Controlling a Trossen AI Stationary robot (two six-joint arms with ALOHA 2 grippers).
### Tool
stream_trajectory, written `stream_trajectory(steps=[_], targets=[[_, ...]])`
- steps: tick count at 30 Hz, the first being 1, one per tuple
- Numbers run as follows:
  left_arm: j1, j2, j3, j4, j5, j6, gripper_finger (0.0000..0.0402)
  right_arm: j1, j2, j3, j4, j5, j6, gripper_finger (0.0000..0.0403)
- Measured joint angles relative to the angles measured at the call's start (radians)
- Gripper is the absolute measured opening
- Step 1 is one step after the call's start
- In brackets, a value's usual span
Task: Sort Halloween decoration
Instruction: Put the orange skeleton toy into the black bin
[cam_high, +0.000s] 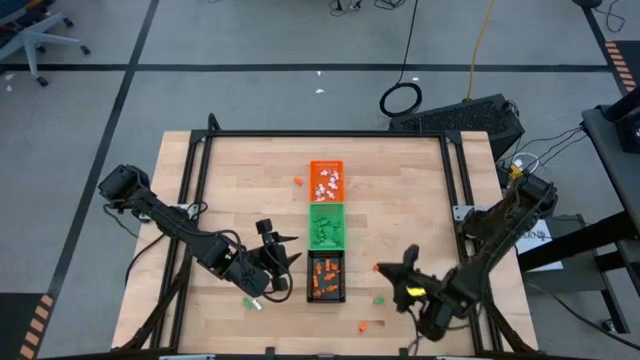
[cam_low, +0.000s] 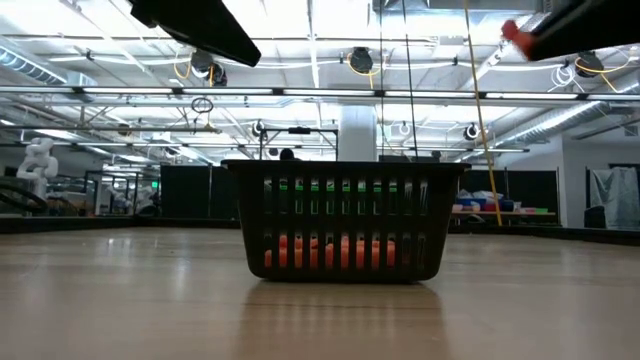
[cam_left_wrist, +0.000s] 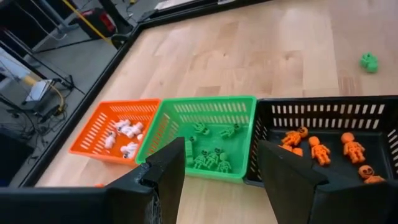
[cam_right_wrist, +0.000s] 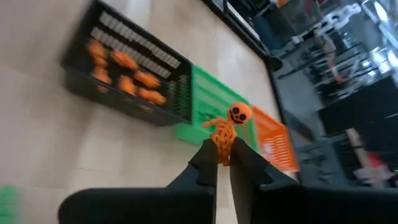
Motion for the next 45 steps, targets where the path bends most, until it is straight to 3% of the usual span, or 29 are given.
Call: stream_trajectory(steps=[7,16,38,45], targets=[[0.000,0.000,0.000,0.010,-0.002,-0.017,0.0198,-0.127,-0.039,0.000,0.005,-0.004,-0.223,0.0003],[0.008,0.000,0.000,0.008,-0.002,-0.077,0.0198,-0.194,-0.058,0.000,0.064,-0.005,-0.402,0.0004],[0.039,0.010,0.000,0.007,-0.006,-0.132,0.0198,-0.247,-0.058,0.000,0.080,-0.006,-0.369,0.0004],[0.039,0.010,0.000,0.007,-0.006,-0.185,0.0198,-0.247,-0.058,0.000,0.080,-0.066,-0.360,0.0004]])
